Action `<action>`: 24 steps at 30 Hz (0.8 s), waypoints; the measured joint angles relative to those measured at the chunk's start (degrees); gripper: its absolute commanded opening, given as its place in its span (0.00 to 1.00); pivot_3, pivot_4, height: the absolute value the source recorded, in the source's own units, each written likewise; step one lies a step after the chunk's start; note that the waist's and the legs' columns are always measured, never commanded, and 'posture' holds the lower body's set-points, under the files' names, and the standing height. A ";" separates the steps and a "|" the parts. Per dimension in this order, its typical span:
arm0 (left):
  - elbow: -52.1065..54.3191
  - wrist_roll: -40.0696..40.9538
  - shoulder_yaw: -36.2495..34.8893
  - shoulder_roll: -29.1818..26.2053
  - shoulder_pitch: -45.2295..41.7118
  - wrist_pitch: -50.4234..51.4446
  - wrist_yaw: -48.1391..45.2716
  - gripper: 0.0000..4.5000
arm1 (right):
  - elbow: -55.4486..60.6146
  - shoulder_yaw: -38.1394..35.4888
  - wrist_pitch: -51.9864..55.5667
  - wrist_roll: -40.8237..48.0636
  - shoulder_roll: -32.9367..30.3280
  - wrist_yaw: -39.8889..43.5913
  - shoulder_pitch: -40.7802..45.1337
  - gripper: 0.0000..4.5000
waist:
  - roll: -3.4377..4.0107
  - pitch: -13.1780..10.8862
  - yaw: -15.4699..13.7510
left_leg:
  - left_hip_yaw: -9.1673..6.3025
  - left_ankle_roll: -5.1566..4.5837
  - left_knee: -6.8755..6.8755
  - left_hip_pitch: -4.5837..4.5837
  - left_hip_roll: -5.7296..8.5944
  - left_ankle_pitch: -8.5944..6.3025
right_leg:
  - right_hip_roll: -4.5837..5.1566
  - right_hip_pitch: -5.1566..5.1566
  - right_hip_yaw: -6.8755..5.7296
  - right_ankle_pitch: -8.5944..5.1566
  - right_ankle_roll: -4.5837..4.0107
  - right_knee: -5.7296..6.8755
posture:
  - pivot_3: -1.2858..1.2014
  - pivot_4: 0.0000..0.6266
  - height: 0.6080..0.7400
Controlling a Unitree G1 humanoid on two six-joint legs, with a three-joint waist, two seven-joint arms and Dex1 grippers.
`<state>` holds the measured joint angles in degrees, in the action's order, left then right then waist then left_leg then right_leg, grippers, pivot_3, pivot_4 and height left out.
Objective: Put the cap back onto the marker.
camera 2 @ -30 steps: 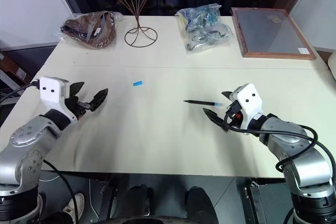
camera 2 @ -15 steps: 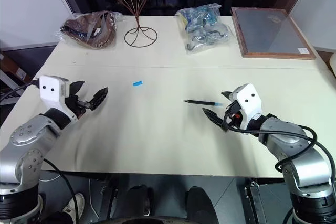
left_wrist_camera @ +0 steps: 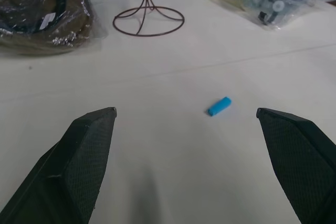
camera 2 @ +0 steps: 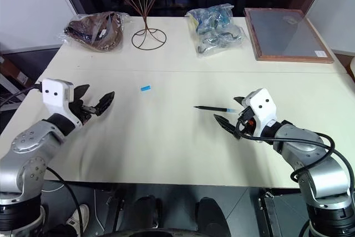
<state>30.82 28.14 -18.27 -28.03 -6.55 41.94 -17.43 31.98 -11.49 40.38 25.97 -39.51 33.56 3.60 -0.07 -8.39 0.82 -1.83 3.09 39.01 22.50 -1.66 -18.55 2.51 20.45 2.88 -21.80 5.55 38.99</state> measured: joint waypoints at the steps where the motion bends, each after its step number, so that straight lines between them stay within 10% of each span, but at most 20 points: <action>1: -0.12 0.00 0.20 0.01 0.00 0.00 -0.02 1.00 | 0.00 0.00 0.00 0.00 0.00 0.00 0.00 1.00 | 0.00 0.00 0.00 | 0.00 0.00 0.00 0.00 0.00 0.00 | 0.00 0.00 0.00 0.00 0.00 0.00 | 0.52 0.24 1.00; 24: -1.56 -0.01 1.32 0.01 -1.35 -0.02 -0.09 1.00 | 0.17 0.50 0.00 -0.01 0.25 -0.84 -0.27 1.00 | -0.02 -0.01 -0.01 | 0.00 0.00 0.00 0.00 0.00 0.00 | 0.00 0.00 0.00 0.00 0.00 -0.01 | 0.52 0.24 1.00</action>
<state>29.27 28.14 -16.96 -28.03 -7.90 41.92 -17.52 32.16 -11.00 40.38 25.96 -39.26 32.73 3.33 -0.08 -8.40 0.81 -1.83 3.09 39.01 22.50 -1.66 -18.55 2.51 20.45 2.88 -21.80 5.55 38.98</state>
